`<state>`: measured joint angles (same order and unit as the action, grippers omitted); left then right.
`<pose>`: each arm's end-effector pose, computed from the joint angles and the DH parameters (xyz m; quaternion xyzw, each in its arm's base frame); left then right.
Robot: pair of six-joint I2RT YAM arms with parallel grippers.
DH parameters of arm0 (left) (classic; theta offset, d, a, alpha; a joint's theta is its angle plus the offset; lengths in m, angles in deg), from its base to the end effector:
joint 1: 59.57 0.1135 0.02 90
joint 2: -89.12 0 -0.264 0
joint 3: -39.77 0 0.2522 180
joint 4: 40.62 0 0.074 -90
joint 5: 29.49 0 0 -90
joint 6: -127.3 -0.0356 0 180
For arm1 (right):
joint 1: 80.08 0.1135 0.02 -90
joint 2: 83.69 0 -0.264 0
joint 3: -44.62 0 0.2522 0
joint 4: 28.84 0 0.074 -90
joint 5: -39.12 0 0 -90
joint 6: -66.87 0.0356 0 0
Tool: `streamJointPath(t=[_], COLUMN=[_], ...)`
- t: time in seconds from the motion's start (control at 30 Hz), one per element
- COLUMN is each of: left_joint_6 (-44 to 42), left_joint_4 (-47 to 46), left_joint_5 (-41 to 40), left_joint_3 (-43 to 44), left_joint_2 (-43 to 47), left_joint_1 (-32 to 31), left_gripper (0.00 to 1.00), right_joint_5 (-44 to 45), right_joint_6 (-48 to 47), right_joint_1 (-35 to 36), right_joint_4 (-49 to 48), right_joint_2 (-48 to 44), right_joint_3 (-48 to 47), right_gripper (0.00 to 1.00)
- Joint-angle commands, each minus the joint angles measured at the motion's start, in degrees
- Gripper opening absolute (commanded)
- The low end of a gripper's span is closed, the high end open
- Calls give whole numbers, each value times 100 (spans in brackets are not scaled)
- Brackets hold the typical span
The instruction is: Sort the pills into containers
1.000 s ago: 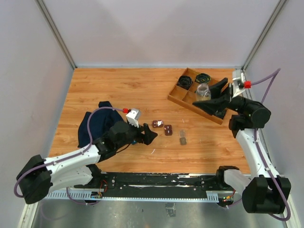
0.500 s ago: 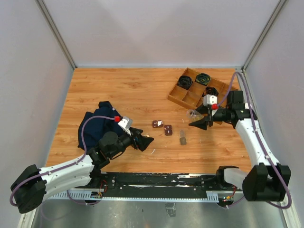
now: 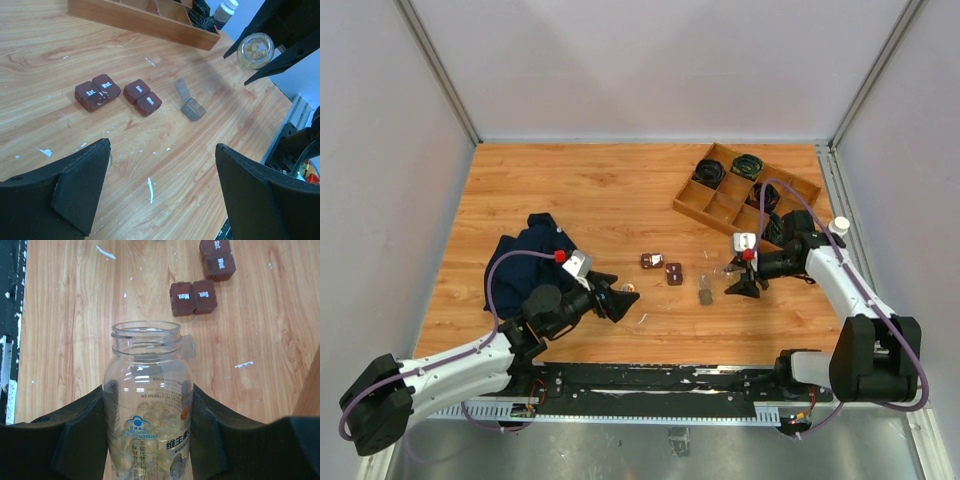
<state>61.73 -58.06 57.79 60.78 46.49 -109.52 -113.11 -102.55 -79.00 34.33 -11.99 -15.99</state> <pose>0.1104 -0.1287 0.1914 0.1460 0.7177 -0.3976 0.5527 0.2085 0.0354 0.2284 -0.6020 0.6016 0.3228 0.4142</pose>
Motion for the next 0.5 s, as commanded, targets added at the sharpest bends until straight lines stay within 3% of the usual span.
streamJointPath(t=[0.0,0.47], left_joint_6=[-155,-221], left_joint_4=[-225,-229], left_joint_5=[-131,-302], left_joint_3=[-52,-170], left_joint_2=[54,36], left_joint_1=[21,21], left_gripper=[90,94], right_joint_5=[456,1592], right_joint_6=[-89,343], right_joint_1=[199,907], right_joint_4=[-303,-1010], right_joint_2=[116,424], right_joint_3=[140,473], right_gripper=[2,1])
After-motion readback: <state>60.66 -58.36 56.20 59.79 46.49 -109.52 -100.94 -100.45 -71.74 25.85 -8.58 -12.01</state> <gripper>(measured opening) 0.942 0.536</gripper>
